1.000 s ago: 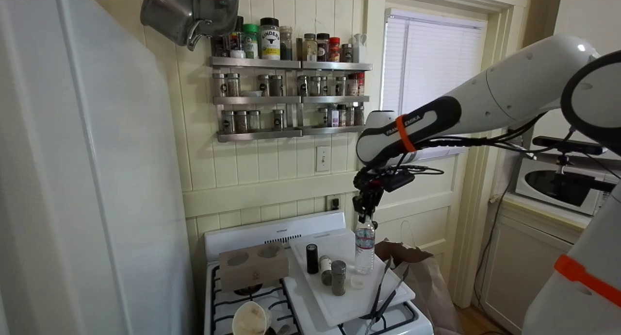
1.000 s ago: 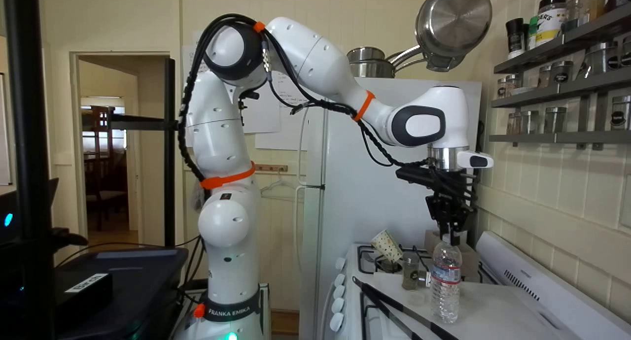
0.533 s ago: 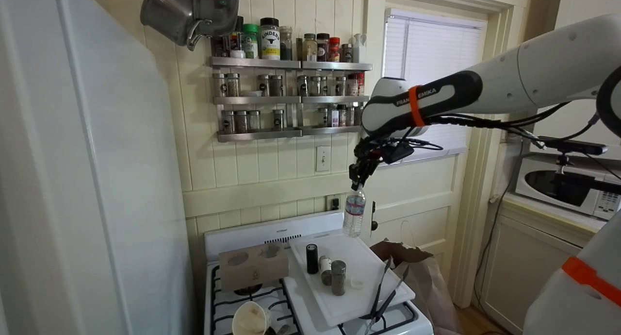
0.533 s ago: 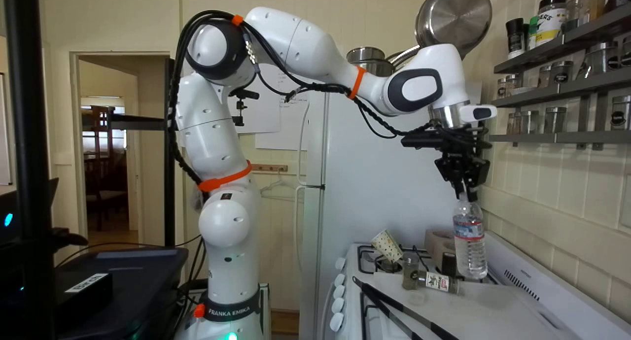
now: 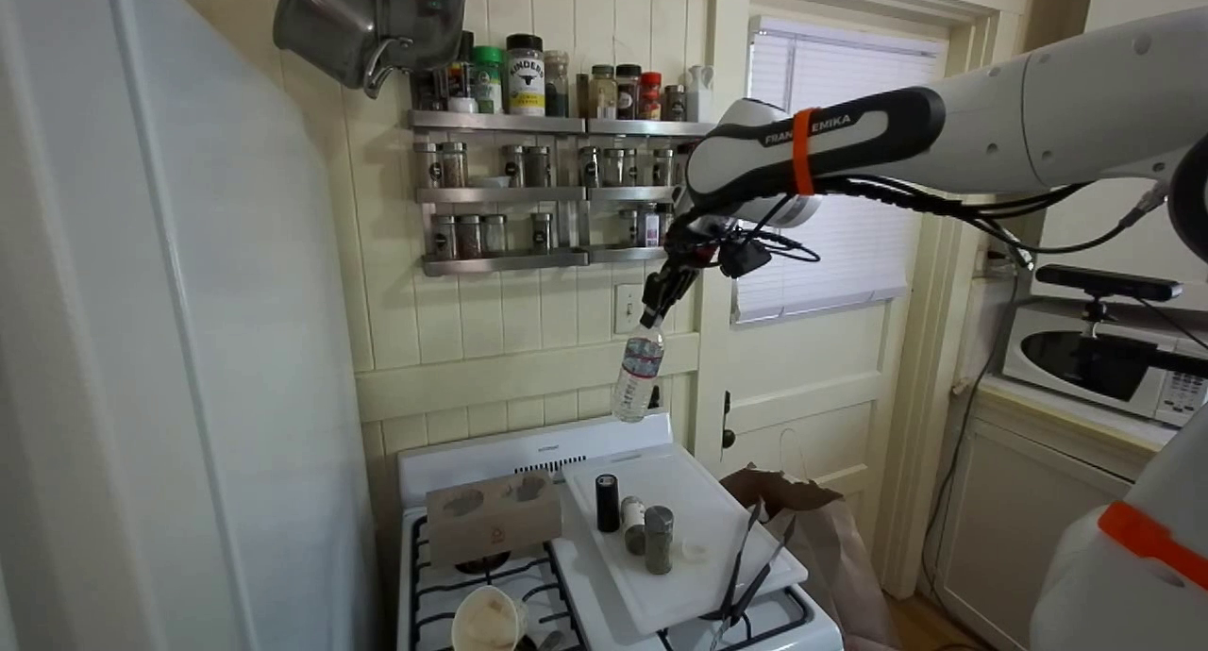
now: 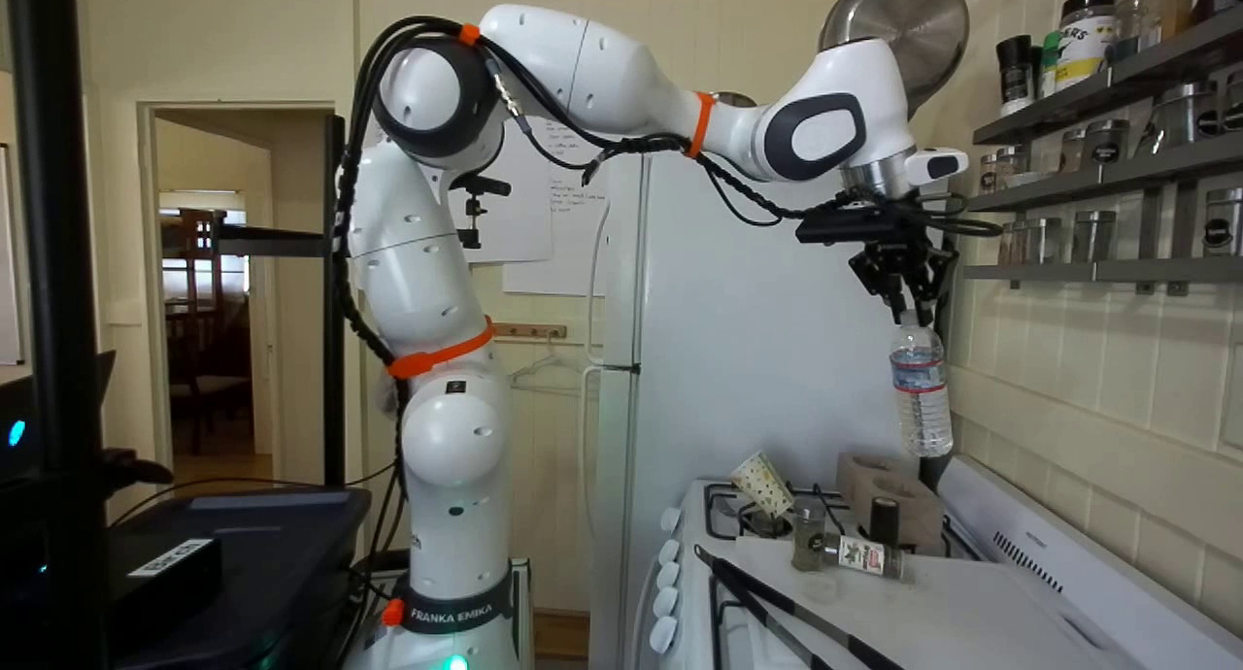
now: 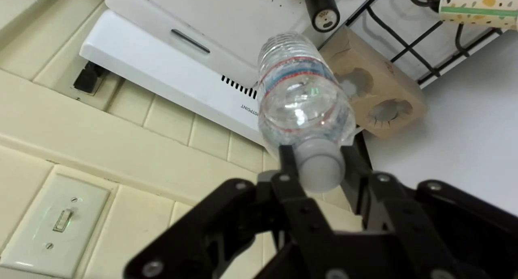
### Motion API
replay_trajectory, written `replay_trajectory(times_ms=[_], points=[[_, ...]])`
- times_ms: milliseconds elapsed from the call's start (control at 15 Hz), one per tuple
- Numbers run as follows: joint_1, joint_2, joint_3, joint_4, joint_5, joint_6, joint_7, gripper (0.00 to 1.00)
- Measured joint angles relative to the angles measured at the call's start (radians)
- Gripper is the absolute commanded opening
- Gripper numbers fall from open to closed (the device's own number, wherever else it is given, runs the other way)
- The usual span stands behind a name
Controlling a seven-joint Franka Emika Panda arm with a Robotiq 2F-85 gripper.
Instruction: Put the water bottle in the box.
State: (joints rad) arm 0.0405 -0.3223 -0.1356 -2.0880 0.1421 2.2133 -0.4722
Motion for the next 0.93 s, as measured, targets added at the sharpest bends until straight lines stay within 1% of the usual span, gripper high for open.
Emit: replay_trajectory(times_ms=[200, 333, 533, 800, 867, 933], points=[[-0.001, 0.006, -0.002, 0.0, -0.003, 0.001, -0.004, 0.08], [0.004, 0.029, 0.009, 0.024, -0.004, 0.017, -0.018, 0.08], [0.042, 0.113, 0.038, 0.127, 0.0, 0.035, -0.074, 0.08], [0.087, 0.266, 0.104, 0.313, 0.03, 0.03, -0.188, 0.08], [0.089, 0.299, 0.123, 0.354, 0.041, 0.023, -0.216, 0.32], [0.089, 0.326, 0.136, 0.387, 0.058, 0.016, -0.239, 0.32]])
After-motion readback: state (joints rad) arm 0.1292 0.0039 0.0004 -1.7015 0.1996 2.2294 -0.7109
